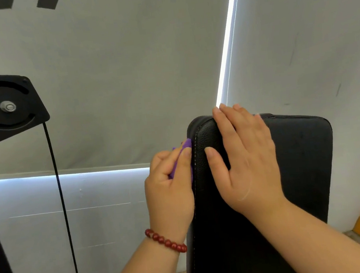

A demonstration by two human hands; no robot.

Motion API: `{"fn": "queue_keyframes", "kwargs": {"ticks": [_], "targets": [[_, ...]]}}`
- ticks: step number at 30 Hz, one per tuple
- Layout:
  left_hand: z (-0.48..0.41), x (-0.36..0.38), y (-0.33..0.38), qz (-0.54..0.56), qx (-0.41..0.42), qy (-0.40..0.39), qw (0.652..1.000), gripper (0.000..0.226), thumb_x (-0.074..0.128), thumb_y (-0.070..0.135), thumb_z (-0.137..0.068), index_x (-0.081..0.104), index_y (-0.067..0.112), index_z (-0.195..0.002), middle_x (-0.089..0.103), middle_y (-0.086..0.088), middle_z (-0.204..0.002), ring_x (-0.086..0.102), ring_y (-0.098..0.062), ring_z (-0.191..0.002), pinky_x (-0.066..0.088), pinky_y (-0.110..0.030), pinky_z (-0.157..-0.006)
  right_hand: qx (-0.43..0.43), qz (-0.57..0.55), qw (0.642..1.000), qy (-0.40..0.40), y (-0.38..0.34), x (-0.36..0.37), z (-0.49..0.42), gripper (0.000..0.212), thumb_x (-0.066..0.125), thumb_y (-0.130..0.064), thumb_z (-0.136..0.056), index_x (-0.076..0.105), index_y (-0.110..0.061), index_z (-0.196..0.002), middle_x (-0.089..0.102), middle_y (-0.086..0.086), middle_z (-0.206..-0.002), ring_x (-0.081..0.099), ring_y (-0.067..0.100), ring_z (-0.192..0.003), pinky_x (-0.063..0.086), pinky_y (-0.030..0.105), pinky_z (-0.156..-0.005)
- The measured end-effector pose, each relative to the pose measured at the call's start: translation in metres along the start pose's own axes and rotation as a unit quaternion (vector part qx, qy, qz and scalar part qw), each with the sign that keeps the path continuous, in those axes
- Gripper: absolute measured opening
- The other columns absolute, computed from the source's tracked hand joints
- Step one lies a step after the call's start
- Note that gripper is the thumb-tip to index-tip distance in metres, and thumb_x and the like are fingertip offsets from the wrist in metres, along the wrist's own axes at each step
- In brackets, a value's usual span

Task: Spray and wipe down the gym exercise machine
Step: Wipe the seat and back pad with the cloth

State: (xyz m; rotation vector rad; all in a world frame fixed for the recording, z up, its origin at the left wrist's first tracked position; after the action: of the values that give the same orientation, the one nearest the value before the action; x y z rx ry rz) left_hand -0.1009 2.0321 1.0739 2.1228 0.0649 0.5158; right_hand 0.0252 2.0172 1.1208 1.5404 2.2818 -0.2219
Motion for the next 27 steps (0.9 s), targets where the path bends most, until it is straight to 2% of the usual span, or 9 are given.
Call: {"fn": "queue_keyframes", "kwargs": {"ticks": [2, 4, 7, 9, 12, 17, 19, 23, 27], "targets": [[-0.007, 0.002, 0.003, 0.026, -0.007, 0.007, 1.0, 0.017, 0.064, 0.023, -0.09, 0.075, 0.036, -0.085, 0.069, 0.006, -0.091, 0.064, 0.003, -0.085, 0.048, -0.016, -0.079, -0.003, -0.002, 1.0, 0.008, 0.0, 0.0, 0.001, 0.057, 0.039, -0.037, -0.098, 0.04, -0.009, -0.147, 0.044, 0.009, -0.149, 0.032, 0.025, -0.142, 0.015, 0.04, -0.121], [-0.02, 0.009, 0.015, 0.015, 0.016, 0.008, 1.0, 0.019, 0.065, 0.023, -0.09, 0.073, 0.039, -0.083, 0.069, 0.007, -0.094, 0.064, 0.004, -0.087, 0.046, -0.014, -0.083, -0.005, -0.003, 1.0, 0.01, 0.001, 0.0, 0.002, 0.056, 0.039, -0.037, -0.098, 0.04, -0.009, -0.147, 0.044, 0.009, -0.149, 0.033, 0.026, -0.142, 0.014, 0.039, -0.121], [-0.024, 0.016, 0.028, -0.019, 0.053, -0.016, 0.998, 0.016, 0.063, 0.024, -0.091, 0.071, 0.038, -0.089, 0.063, 0.004, -0.097, 0.06, 0.009, -0.082, 0.04, -0.004, -0.076, -0.002, -0.001, 1.0, 0.012, 0.002, 0.0, 0.003, 0.056, 0.04, -0.037, -0.098, 0.041, -0.009, -0.146, 0.043, 0.009, -0.149, 0.032, 0.025, -0.142, 0.014, 0.039, -0.121], [-0.013, 0.011, 0.024, -0.027, 0.057, -0.017, 0.998, 0.013, 0.06, 0.033, -0.089, 0.069, 0.041, -0.093, 0.059, 0.005, -0.095, 0.058, 0.009, -0.079, 0.038, -0.003, -0.072, -0.002, 0.001, 1.0, 0.013, 0.001, 0.0, 0.002, 0.056, 0.039, -0.038, -0.098, 0.041, -0.009, -0.146, 0.043, 0.009, -0.149, 0.033, 0.025, -0.142, 0.014, 0.039, -0.121], [0.006, 0.001, 0.011, -0.019, 0.042, -0.013, 0.999, 0.026, 0.054, 0.045, -0.079, 0.071, 0.036, -0.096, 0.06, 0.003, -0.093, 0.058, 0.007, -0.077, 0.04, -0.005, -0.07, -0.002, 0.009, 1.0, 0.018, -0.001, 0.0, 0.001, 0.056, 0.039, -0.037, -0.098, 0.041, -0.008, -0.146, 0.044, 0.01, -0.149, 0.033, 0.026, -0.142, 0.014, 0.039, -0.121], [-0.014, 0.006, 0.017, 0.012, 0.03, -0.011, 0.999, 0.012, 0.065, 0.028, -0.089, 0.074, 0.034, -0.091, 0.065, 0.002, -0.097, 0.062, 0.005, -0.086, 0.044, -0.011, -0.081, -0.004, 0.01, 1.0, 0.026, -0.001, 0.0, 0.003, 0.056, 0.04, -0.036, -0.098, 0.041, -0.007, -0.146, 0.044, 0.011, -0.148, 0.034, 0.027, -0.141, 0.014, 0.039, -0.121], [-0.023, 0.013, 0.024, -0.005, 0.058, -0.023, 0.998, 0.018, 0.065, 0.022, -0.091, 0.071, 0.039, -0.09, 0.062, 0.003, -0.101, 0.06, 0.008, -0.089, 0.042, -0.007, -0.081, -0.003, 0.011, 1.0, 0.023, -0.001, 0.0, 0.003, 0.056, 0.04, -0.036, -0.098, 0.041, -0.007, -0.146, 0.044, 0.011, -0.149, 0.033, 0.027, -0.142, 0.013, 0.039, -0.121], [-0.003, 0.008, 0.019, -0.036, 0.085, -0.023, 0.995, 0.016, 0.057, 0.038, -0.088, 0.065, 0.045, -0.1, 0.055, 0.013, -0.099, 0.057, 0.003, -0.082, 0.04, -0.005, -0.075, 0.002, 0.007, 1.0, 0.021, -0.002, 0.0, 0.003, 0.056, 0.04, -0.037, -0.098, 0.041, -0.008, -0.146, 0.043, 0.01, -0.15, 0.032, 0.026, -0.142, 0.013, 0.038, -0.121], [0.018, -0.006, 0.001, -0.051, 0.073, -0.025, 0.996, 0.022, 0.055, 0.038, -0.085, 0.067, 0.037, -0.103, 0.057, 0.009, -0.098, 0.057, 0.007, -0.081, 0.041, -0.005, -0.071, 0.0, 0.018, 1.0, 0.024, -0.002, -0.001, 0.003, 0.056, 0.039, -0.036, -0.098, 0.04, -0.008, -0.146, 0.043, 0.011, -0.15, 0.033, 0.027, -0.142, 0.014, 0.039, -0.121]]}}
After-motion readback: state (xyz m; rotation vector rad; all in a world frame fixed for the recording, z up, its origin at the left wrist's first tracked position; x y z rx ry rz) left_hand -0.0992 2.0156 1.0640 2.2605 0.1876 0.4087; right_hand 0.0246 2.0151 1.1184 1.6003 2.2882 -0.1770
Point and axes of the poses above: each hand's wrist, its own z-axis away from the middle knuckle, its own x-axis out of the palm, y = z × x, the point moved 4 cm from there along -z, towards the middle knuckle
